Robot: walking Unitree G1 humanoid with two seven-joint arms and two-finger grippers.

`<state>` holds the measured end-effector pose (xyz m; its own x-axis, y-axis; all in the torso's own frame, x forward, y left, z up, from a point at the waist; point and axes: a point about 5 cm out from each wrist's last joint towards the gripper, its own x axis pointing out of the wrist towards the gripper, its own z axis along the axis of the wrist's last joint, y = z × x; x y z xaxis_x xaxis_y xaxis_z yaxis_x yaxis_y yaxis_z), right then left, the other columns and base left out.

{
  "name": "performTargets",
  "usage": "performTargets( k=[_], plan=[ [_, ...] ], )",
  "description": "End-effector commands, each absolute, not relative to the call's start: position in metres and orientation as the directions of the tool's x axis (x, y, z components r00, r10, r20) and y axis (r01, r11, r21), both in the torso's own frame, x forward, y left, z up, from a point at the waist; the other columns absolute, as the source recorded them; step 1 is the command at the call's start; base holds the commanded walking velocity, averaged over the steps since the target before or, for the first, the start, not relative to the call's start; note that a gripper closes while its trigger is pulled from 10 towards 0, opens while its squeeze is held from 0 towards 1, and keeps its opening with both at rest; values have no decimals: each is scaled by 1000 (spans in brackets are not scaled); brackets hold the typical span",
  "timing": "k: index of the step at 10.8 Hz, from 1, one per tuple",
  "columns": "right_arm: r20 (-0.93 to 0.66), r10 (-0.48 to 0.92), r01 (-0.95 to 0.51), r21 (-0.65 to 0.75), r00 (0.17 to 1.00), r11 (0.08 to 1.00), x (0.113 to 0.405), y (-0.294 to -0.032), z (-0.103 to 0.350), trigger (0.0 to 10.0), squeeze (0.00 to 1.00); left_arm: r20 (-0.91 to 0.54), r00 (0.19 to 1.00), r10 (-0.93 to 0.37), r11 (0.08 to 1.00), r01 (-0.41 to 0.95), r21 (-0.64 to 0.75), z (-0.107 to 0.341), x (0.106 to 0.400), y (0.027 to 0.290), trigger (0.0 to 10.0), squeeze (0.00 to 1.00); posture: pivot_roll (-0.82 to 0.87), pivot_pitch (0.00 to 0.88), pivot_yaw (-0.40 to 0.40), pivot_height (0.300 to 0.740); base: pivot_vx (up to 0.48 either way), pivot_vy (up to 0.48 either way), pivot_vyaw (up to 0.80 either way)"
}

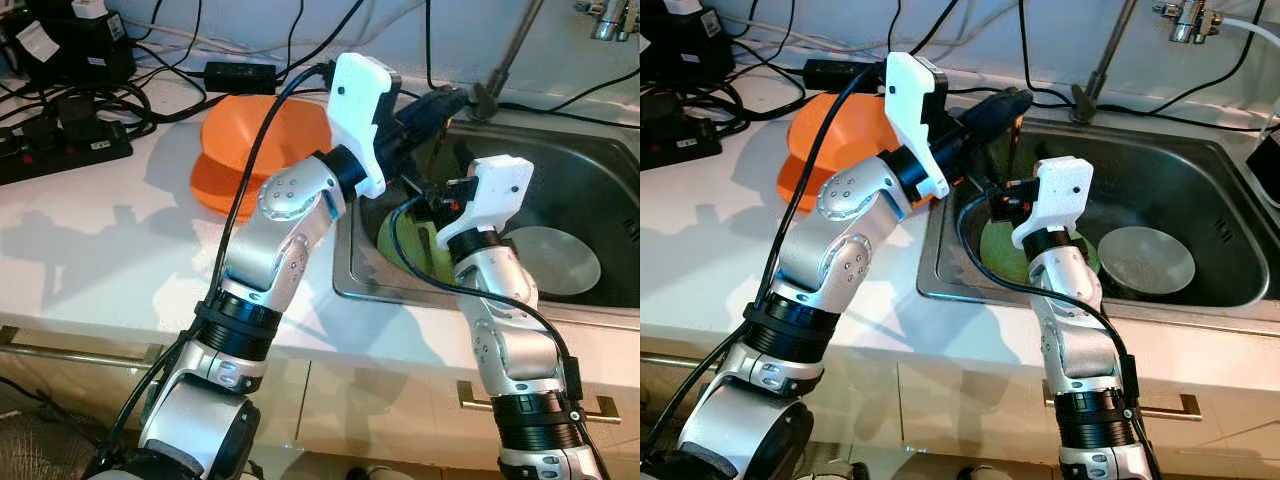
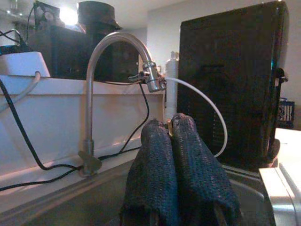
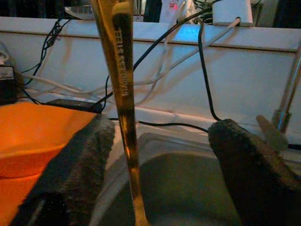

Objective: Kitchen organization

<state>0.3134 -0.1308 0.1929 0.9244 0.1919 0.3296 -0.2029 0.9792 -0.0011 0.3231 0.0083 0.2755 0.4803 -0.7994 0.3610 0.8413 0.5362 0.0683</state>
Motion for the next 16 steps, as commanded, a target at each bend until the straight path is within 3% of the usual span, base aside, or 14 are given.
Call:
performTargets(
  k=[1,14,15,16],
  plan=[
    [339,174,-183,-7,925,983,315,-136,196,0,0,358,455,-815,514,853,86,277,319,4,10000,0,-29,42,-84,740,0,0,0],
    [350,172,-184,4,921,983,317,-134,197,0,0,343,471,-813,528,845,91,276,320,5,10000,0,-33,51,-82,740,0,0,0],
    [349,170,-183,3,921,983,317,-135,197,0,0,341,470,-814,525,847,85,275,320,5,10000,1000,-33,51,-82,740,0,0,0],
    [348,169,-182,3,922,983,317,-135,197,0,0,339,469,-816,523,848,86,274,320,5,10000,1000,-33,51,-82,740,0,0,0]
  ],
)
